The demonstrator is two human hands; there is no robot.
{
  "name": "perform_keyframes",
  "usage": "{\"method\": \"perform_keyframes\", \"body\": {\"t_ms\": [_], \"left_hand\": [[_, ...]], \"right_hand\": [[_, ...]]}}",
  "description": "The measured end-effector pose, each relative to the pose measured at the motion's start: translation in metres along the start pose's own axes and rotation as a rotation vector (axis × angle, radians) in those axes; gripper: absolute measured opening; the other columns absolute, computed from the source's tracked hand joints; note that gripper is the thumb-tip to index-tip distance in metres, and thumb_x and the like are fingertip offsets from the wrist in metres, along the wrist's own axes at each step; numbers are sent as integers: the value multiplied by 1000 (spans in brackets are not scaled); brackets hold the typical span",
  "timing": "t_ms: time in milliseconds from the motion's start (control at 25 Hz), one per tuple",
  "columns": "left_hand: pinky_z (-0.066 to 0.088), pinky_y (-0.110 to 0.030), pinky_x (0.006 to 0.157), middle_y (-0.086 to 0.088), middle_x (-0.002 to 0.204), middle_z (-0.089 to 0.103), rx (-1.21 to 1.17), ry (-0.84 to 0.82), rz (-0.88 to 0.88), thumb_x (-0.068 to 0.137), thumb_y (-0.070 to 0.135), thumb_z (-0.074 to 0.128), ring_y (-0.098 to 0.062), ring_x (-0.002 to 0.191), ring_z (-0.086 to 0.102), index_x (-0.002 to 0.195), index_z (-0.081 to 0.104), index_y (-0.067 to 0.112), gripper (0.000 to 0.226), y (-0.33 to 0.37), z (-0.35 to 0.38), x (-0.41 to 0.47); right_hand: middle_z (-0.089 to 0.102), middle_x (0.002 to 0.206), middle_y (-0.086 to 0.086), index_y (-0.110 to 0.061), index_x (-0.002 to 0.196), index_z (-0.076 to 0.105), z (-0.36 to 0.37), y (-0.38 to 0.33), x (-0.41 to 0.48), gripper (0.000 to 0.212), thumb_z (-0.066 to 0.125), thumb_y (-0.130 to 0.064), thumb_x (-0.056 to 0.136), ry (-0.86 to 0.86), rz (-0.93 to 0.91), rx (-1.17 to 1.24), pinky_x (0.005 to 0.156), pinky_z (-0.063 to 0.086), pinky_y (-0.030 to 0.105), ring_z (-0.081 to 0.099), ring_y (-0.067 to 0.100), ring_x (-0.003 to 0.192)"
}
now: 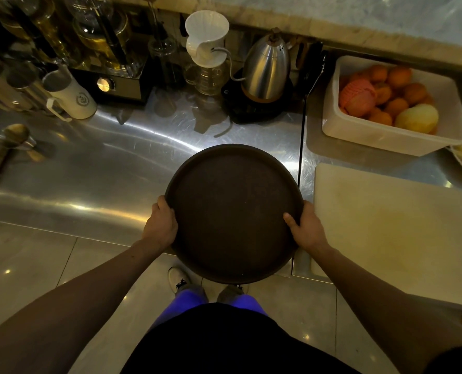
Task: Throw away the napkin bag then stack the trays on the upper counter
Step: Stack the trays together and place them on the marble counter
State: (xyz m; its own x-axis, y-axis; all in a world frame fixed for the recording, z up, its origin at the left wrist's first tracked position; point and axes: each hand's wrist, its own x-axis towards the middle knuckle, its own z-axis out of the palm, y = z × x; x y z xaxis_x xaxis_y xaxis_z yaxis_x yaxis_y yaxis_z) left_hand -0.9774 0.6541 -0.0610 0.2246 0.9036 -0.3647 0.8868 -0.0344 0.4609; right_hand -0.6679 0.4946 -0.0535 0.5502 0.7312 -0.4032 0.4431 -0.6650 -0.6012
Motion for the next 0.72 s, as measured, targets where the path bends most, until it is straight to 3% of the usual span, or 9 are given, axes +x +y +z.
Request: {"method": "perform_keyframes", "body": {"t_ms": [400,720], "left_hand": [[53,-41,76,-21,108,60,-65,-44,-97,103,24,36,-34,93,64,122,38,1,30,-1,-1,-1],[49,-40,88,-22,124,51,-84,89,-113,102,20,39,-34,107,58,127,45,-1,33,9,-3,-18]], "right_hand": [[60,125,18,-6,130,45,6,-1,1,49,57,-37,94,39,85,97,94,50,47,58,37,114],[63,119,13,-7,127,53,7,-7,-10,45,60,-35,92,153,58,180,88,49,37,61,30,108]]}}
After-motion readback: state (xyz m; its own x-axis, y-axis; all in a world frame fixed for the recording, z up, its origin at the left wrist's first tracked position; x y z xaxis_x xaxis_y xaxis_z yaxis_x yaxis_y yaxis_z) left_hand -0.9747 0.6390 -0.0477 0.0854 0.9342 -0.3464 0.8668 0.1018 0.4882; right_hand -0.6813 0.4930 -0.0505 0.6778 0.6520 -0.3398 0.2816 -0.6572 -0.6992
